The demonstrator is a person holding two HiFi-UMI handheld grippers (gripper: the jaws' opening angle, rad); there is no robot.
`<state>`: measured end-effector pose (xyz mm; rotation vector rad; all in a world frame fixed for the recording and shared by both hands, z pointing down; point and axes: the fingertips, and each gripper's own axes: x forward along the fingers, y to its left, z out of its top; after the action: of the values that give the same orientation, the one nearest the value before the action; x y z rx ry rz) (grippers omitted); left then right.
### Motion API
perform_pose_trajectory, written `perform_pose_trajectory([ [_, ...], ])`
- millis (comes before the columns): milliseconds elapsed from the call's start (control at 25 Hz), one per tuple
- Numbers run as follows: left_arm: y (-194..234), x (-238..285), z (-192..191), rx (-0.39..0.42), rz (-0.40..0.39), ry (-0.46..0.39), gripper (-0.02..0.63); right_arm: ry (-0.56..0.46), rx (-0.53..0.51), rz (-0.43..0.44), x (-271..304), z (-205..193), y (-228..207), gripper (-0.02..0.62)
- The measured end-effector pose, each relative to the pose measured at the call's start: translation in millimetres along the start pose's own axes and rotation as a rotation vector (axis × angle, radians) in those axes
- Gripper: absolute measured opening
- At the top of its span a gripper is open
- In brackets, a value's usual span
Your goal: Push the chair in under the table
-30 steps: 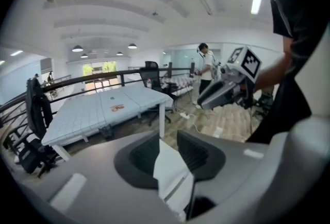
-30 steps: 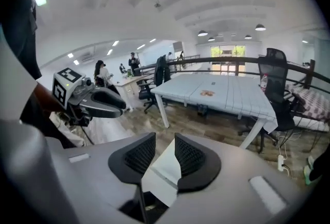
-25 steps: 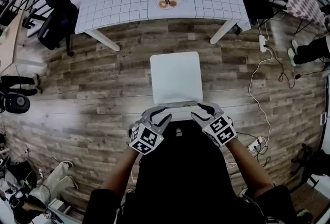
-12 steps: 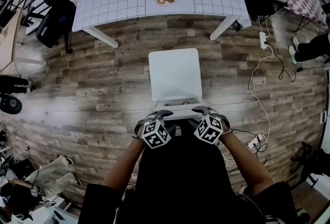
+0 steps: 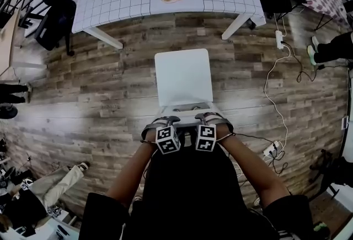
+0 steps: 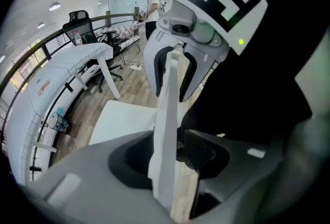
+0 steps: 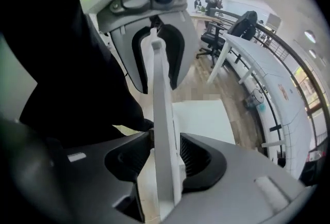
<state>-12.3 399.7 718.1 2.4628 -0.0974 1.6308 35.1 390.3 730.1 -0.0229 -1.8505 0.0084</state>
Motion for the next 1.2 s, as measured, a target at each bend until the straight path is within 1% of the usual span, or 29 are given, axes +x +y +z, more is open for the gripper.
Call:
perform_pose_trajectory([
  [80,1.3,6.9,-0.2,0.016,0.007,0.008,0.179,0.045,-0.056,-0.002,11.3,-4.2,4.3,0.181],
  [160,0.2,16.1,-1.1,0.006,0.003,0.01,0.175,0.084,-0.111,-0.008,22.6,-6.8,9.5,0.178],
  [240,-9.1,27.2,-2.9,-0.006,-0.009,0.021,0.169,0.1,-0.141,-0.021,33.7,-9.2,17.7,0.178],
  [320,-16.8,36.3,-6.3,-0.003,-0.003,0.035,0.167,0.107,-0.141,-0.026,43.5,-12.8,24.3,0.178],
  [360,-13.6,38.5,-8.8,0.005,0.009,0.043,0.166,0.109,-0.134,-0.026,46.2,-13.1,21.5,0.178],
  [440,-0.4,40.8,-16.1,0.049,0.045,0.077,0.157,0.119,-0.124,-0.028,48.4,-10.8,10.2,0.181],
  [520,2.6,45.7,-24.4,0.093,0.076,0.127,0.14,0.144,-0.128,-0.034,51.9,-10.7,8.1,0.171],
  [560,-0.6,48.3,-28.0,0.099,0.083,0.151,0.136,0.161,-0.135,-0.037,54.4,-12.0,11.6,0.164],
  [680,-2.9,53.6,-32.3,0.085,0.101,0.195,0.088,0.2,-0.169,-0.063,59.0,-15.2,15.4,0.145],
  [760,2.3,54.9,-32.2,0.099,0.113,0.209,0.085,0.205,-0.18,-0.093,61.1,-15.9,8.5,0.112],
  [960,3.2,48.0,-33.7,0.12,0.129,0.22,0.08,0.167,-0.255,-0.171,60.4,-9.2,3.2,0.094],
  [1080,10.4,52.9,-27.2,0.119,0.136,0.21,0.078,0.171,-0.248,-0.169,61.0,-16.2,-3.4,0.091],
  [1200,11.3,51.9,-25.8,0.101,0.117,0.207,0.081,0.174,-0.23,-0.147,58.8,-17.0,-2.4,0.089],
])
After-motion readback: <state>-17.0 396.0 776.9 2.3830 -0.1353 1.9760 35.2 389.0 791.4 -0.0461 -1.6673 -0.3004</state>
